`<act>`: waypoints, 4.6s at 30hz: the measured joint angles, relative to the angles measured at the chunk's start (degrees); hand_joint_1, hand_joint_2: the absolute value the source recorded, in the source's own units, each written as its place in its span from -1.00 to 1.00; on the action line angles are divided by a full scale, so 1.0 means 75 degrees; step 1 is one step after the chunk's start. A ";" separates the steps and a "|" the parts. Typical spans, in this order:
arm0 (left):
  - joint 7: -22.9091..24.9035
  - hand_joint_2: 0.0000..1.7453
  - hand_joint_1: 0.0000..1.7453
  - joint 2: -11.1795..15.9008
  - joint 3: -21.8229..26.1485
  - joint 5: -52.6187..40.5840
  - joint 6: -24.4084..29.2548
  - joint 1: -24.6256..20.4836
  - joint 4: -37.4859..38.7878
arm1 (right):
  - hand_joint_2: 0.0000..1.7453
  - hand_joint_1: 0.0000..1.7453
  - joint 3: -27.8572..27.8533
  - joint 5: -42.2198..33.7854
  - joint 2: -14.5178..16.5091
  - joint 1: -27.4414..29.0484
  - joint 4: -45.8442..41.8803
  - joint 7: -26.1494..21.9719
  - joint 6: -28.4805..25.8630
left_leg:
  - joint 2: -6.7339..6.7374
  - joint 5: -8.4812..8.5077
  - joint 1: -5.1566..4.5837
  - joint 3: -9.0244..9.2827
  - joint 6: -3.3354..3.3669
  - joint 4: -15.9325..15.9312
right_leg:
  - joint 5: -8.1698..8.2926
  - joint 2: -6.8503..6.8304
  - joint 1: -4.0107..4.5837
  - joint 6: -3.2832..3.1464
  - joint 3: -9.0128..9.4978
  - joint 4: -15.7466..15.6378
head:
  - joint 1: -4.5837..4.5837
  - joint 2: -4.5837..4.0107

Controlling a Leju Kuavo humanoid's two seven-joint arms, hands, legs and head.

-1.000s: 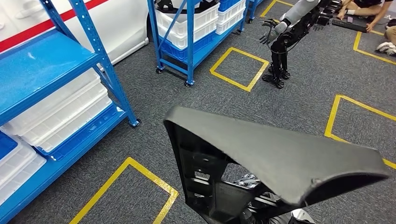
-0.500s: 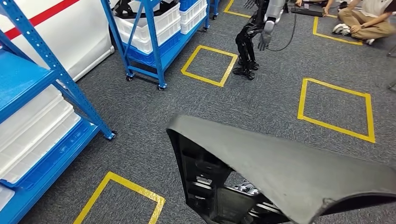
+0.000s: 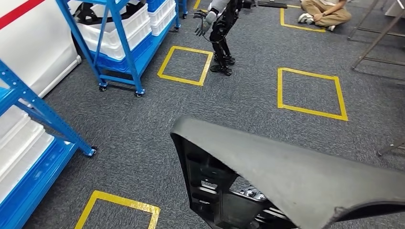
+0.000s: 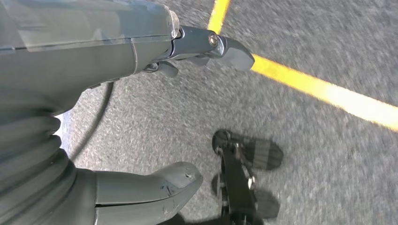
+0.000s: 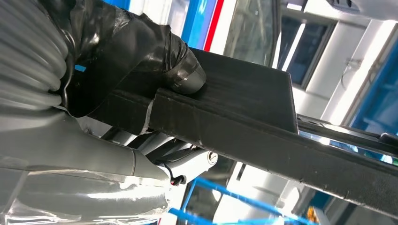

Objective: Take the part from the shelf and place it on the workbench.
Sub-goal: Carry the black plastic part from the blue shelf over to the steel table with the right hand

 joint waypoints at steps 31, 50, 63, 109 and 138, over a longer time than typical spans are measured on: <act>0.0205 1.00 -1.00 0.0566 -0.0171 0.0087 0.0135 0.0009 0.0032 | 1.00 1.00 0.0039 0.0072 0.0086 -0.0318 -0.0174 -0.0331 0.0104 | 0.0021 0.0111 -0.0023 -0.0164 0.0012 0.0072 | -0.0063 -0.0110 0.0200 -0.0249 0.0207 -0.0195 | -0.0003 0.0000; 0.0094 1.00 -1.00 0.0704 -0.0435 0.0059 -0.0031 -0.0063 0.0038 | 1.00 1.00 0.0922 0.0397 0.0178 -0.0533 -0.0337 -0.0458 -0.0407 | -0.0884 0.0225 0.0059 -0.0285 -0.0125 0.0094 | 0.0065 0.1206 0.0064 -0.0146 0.0325 -0.0499 | -0.0007 -0.0001; -0.0037 1.00 -1.00 0.0798 -0.0550 0.0082 -0.0122 -0.0072 0.0041 | 1.00 1.00 0.1107 0.0323 0.0169 -0.0757 -0.0148 -0.0166 -0.0426 | 0.0052 0.0186 0.0029 -0.0176 -0.0012 0.0027 | 0.0066 -0.0256 0.0140 -0.0162 0.0380 -0.0530 | -0.0005 -0.0001; 0.0064 1.00 -1.00 0.0777 -0.0760 0.0403 0.0055 0.0003 0.0072 | 1.00 1.00 0.1509 0.0023 0.0232 -0.1036 0.0957 0.0298 -0.0560 | -0.1005 0.0225 0.0097 -0.0547 -0.0252 0.0461 | 0.0095 0.1024 0.0065 -0.0277 0.0436 -0.0611 | -0.0004 0.0000; 0.0024 1.00 -1.00 0.0375 -0.1113 0.0542 0.0195 0.0000 0.0100 | 1.00 1.00 0.1572 -0.0281 0.0255 -0.1234 0.0930 0.0597 -0.0347 | -0.0732 -0.0225 0.0087 -0.0845 -0.0275 0.1301 | 0.0165 0.0890 0.0050 -0.0300 0.0308 -0.0571 | 0.0001 0.0001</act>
